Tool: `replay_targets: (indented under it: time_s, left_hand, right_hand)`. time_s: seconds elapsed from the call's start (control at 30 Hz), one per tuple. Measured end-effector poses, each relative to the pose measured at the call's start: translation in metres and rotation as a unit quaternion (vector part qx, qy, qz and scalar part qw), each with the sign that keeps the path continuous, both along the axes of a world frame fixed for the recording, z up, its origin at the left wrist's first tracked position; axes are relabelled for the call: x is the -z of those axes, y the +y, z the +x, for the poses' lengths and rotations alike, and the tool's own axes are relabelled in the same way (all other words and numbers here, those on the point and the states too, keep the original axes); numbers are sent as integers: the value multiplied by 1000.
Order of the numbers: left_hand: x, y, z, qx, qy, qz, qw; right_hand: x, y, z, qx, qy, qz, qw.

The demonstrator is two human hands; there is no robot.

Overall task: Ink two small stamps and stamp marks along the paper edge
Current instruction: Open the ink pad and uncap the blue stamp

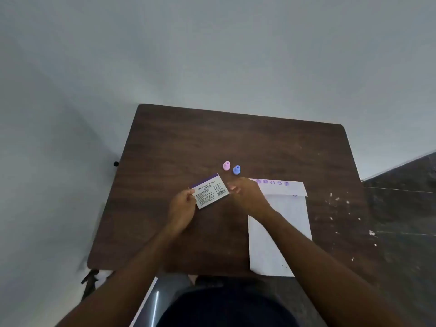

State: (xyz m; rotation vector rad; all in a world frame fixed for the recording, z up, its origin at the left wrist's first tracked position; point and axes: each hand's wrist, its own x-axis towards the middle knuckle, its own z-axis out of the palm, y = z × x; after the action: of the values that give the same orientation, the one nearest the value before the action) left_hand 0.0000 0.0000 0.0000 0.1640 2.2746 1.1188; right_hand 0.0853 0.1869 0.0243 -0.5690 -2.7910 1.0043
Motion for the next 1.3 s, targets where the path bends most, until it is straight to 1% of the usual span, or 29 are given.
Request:
replay_targets:
  time_s: [0.03,0.13,0.2,0.33,0.4,0.5,0.6,0.67,0.83,1.0,1.07,1.2,1.3]
  left_hand:
    - [2,2,0,-17,-6,0,1000]
    - [4,7,4,-70,-50,30,996]
    - [9,9,5,-114,-62,51,990]
    - [18,13,6,-191,-113,59,973]
    - [24,14,8,-200,-135,44,970]
    - [27,16,17,-191,-126,21,973]
    - [28,22,25,-164,-132,32,977]
    - [28,23,27,-150,-128,26,980]
    - [30,24,26,-154,-107,17,982]
    - [23,27,28,-159,-69,26,984]
    - [22,28,28,-164,-66,28,984]
    - [22,26,24,-168,-57,12,984]
    - [19,26,20,-177,-30,19,984]
  right_hand:
    - [6,2,-3,2,-9,-3,1000]
    - [13,3,-12,11,-110,-20,994]
    - [20,4,-18,16,-146,-36,989]
    - [30,6,-26,-10,-145,-58,988]
    - [35,7,-30,-1,-151,-54,987]
    - [44,9,-31,4,-171,-47,984]
    - [54,7,-27,-3,-170,-65,983]
    - [59,7,-26,19,-168,-79,982]
    - [67,8,-27,63,-153,-107,980]
    - [70,12,-29,79,-147,-119,979]
    - [68,13,-29,80,-141,-118,980]
    - [60,17,-30,81,-105,-111,985]
    - [54,20,-36,86,-77,-114,987]
